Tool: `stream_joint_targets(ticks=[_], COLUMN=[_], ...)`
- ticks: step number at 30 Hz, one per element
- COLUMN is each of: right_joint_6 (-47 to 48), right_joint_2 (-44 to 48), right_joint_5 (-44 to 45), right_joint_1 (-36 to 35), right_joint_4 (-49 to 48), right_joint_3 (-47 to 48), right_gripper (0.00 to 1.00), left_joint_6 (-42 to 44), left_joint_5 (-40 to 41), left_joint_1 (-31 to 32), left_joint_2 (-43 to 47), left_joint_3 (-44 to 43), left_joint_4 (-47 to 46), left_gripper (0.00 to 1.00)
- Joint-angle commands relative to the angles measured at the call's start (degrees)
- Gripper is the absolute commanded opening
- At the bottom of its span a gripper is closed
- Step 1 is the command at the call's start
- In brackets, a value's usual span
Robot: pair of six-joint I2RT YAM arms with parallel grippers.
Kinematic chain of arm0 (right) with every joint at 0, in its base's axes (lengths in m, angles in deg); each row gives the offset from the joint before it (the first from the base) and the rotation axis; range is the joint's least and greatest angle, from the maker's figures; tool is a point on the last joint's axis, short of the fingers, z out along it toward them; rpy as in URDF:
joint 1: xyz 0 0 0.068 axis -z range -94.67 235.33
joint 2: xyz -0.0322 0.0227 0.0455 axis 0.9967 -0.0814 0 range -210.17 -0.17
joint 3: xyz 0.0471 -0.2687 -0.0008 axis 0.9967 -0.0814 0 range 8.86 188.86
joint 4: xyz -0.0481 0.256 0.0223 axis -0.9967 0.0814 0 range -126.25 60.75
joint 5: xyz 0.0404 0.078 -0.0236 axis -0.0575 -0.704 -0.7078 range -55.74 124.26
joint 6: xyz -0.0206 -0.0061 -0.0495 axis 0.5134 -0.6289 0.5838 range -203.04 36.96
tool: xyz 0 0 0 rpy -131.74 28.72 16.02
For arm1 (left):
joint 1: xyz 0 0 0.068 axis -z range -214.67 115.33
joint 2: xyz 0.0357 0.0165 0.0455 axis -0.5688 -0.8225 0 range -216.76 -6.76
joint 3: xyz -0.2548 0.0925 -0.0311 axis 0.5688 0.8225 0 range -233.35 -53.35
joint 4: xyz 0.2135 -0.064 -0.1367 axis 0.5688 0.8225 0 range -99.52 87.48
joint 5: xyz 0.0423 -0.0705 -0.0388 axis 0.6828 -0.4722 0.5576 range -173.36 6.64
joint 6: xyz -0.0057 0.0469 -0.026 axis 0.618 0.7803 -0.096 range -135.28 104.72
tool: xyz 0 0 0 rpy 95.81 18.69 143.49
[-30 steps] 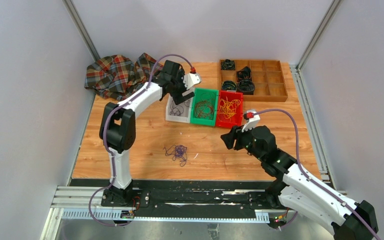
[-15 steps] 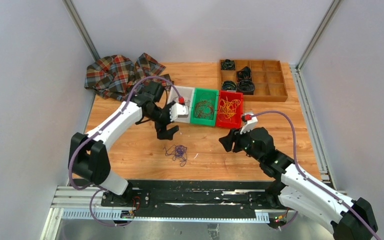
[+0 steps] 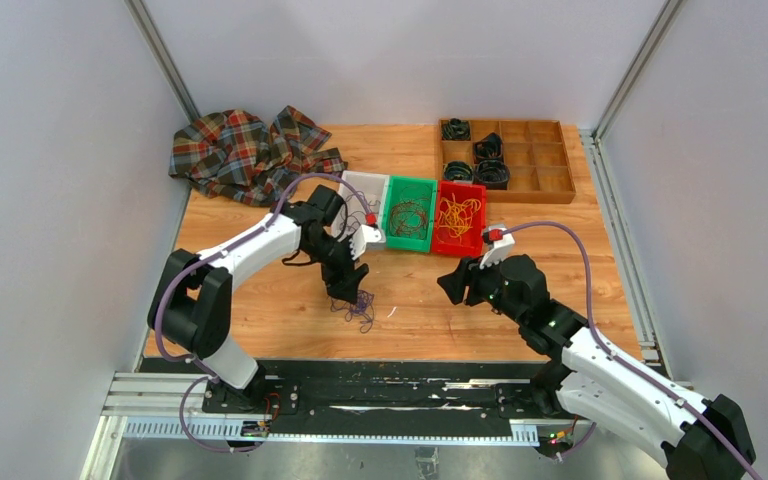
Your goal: Untangle the cables
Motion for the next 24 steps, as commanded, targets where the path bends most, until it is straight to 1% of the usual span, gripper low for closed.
stream_joint_targets(ticks=[1,3,5,6,8,13,15,17,18,19,20,22,24], right_joint_6=[-0.8,-0.9,-1.0,-1.1,-1.1,-1.1,-1.0,-0.9,-0.8,-0.8,-0.7,-0.7,-0.7], right_joint_2=[0.4,0.1,-0.3,-0.5,-0.8,-0.4,0.0,0.1,0.1,0.1,0.1,-0.1,-0.4], right_joint_5=[-0.3,-0.4,-0.7,-0.8,-1.2,-1.4,-1.3,-1.1,-1.1,-1.1,-1.2,-1.4,-1.7], right_joint_1=[0.6,0.6,0.6,0.6,0.6,0.6,0.6,0.6,0.5,0.5,0.5,0.6,0.5], right_joint_4=[-0.5,-0.9,-1.3,-1.5,-1.5,-0.8,-0.8,-0.8,-0.8,-0.9,-1.0,-1.3,-1.4], right_joint_3=[-0.5,-0.5,-0.4,-0.3,-0.1,0.1,0.0,-0.1,0.0,0.0,0.0,-0.1,-0.1], right_gripper=[0.52,0.52,0.51,0.51,0.51,0.50,0.50,0.49,0.49,0.49,0.49,0.49,0.49], left_joint_6=[-4.8,-6.3,-8.1,-9.2,-11.3,-12.5,-12.1,-11.7,-11.4,-10.9,-10.6,-10.8,-11.7], left_joint_5=[0.4,1.4,2.8,3.3,3.7,4.6,4.7,4.5,4.2,3.8,3.3,2.6,1.6], left_joint_1=[0.7,0.8,0.9,0.8,0.8,0.9,0.8,0.9,0.8,0.8,0.8,0.9,0.9], left_joint_2=[-0.4,-0.2,-0.1,-0.1,-0.1,-0.6,0.1,1.0,1.5,2.1,2.8,4.4,5.7], left_joint_3=[2.6,3.5,4.1,4.3,4.5,3.9,3.9,3.2,2.8,2.3,2.0,2.3,3.2], left_joint_4=[-4.5,-6.3,-8.8,-10.2,-12.1,-12.8,-12.2,-10.5,-9.2,-7.8,-6.7,-5.4,-5.1], left_gripper=[0.71,0.67,0.59,0.53,0.47,0.31,0.21,0.08,0.04,0.04,0.07,0.21,0.41])
